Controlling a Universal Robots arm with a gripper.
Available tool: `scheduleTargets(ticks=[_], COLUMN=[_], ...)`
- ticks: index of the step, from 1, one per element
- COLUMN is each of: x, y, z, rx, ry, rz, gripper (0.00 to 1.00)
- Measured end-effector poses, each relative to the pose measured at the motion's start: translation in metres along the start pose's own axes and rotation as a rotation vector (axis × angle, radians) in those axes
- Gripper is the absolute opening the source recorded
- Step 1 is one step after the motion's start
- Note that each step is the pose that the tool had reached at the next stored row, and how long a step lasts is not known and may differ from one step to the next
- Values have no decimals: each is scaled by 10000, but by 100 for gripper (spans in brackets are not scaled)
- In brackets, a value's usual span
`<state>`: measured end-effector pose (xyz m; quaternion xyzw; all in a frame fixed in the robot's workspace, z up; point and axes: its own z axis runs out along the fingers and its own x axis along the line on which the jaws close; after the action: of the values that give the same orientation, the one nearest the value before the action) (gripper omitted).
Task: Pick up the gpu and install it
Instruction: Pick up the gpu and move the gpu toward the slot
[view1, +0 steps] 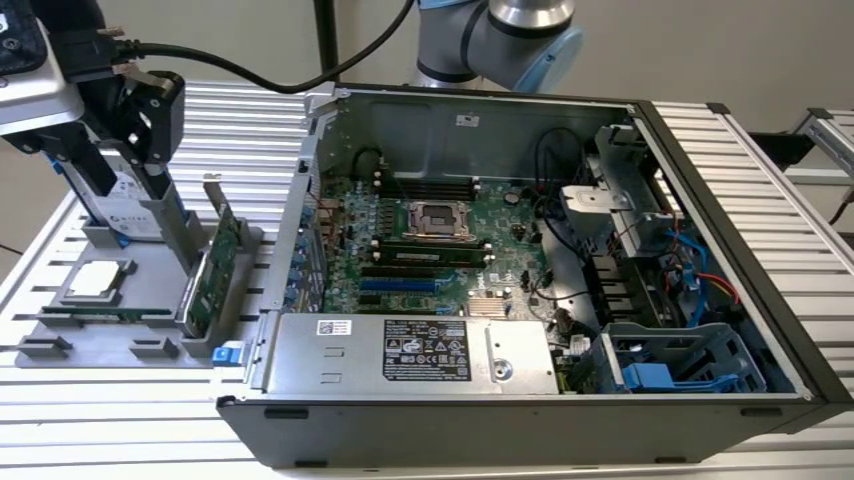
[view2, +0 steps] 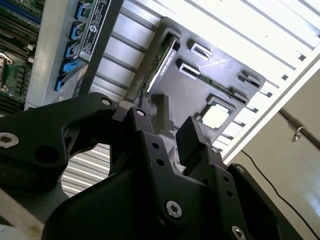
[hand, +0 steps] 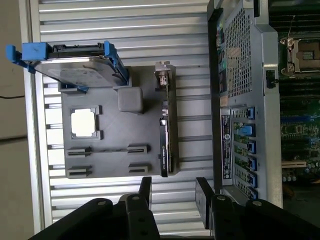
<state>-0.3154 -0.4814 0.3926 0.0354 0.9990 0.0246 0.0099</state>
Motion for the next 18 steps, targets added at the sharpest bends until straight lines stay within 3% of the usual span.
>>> scheduleTargets(ticks=[18], x=[0], y=[-2], z=[42], rx=[-1], ry=[0], rz=[-2], gripper=[100])
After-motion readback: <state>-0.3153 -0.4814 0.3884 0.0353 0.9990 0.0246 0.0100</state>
